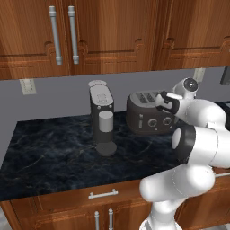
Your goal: Start the toaster. Once the lever pops up, take the bread to the plate on the dining counter.
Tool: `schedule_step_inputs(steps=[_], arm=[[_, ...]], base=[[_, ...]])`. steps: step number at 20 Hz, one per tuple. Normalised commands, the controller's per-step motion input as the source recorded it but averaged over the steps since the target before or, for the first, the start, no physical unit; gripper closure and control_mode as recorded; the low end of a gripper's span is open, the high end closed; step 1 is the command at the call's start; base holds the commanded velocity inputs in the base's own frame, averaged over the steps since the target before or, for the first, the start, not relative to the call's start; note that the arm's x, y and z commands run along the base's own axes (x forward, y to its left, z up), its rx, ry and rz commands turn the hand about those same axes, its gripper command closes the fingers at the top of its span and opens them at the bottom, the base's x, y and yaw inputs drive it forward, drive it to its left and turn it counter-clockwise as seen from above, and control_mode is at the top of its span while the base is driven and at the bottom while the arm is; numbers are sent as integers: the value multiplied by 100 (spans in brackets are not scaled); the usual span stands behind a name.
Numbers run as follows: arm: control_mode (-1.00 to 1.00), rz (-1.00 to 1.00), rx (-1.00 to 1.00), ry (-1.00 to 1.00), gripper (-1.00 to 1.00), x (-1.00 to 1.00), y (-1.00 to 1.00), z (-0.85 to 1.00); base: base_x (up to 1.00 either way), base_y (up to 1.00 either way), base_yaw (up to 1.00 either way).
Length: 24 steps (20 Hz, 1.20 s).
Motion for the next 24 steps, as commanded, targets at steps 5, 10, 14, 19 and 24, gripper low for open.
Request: schedule_step_inputs(steps=[5,10,14,19,24], arm=[[-100,0,0,0,-100,5,0,0],[-100,0,0,0,-100,5,0,-6],[-100,0,0,0,-100,5,-4,-4],[-100,0,0,0,-100,12,-2,0],[-100,0,0,0,-100,12,0,0]], base=[[0,0,0],[0,0,0],[0,0,0],[0,0,0],[0,0,0]])
